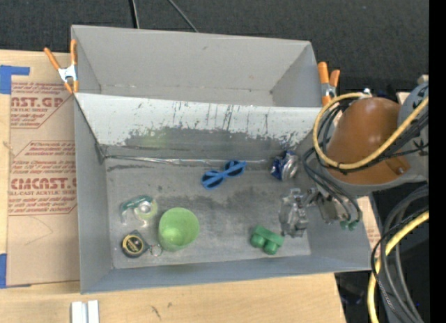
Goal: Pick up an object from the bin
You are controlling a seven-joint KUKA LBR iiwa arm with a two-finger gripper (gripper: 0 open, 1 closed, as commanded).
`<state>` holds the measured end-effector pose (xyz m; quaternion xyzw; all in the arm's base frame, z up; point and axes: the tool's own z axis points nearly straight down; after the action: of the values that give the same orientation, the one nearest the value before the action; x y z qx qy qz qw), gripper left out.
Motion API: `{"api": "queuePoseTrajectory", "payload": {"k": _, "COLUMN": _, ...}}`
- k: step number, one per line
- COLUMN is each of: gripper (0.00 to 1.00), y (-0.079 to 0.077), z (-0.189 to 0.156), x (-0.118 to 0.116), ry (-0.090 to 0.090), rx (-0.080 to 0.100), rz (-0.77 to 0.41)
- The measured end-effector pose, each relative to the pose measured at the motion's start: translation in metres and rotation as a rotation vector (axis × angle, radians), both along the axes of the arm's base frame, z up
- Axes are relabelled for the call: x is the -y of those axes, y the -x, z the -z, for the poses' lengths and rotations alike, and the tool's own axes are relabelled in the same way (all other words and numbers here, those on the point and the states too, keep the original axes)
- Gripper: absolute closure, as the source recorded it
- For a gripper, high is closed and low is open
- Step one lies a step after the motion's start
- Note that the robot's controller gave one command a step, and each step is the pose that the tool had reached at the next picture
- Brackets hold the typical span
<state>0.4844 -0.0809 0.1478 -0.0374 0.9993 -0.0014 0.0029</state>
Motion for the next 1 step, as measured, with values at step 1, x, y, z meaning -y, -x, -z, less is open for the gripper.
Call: {"api": "queuePoseTrajectory", "payload": {"k": 1, "gripper": 0.0, "y": 0.0009, "z": 0.0019, "x": -0.0022, "ry": -0.002, "rx": -0.004, "rz": -0.004}}
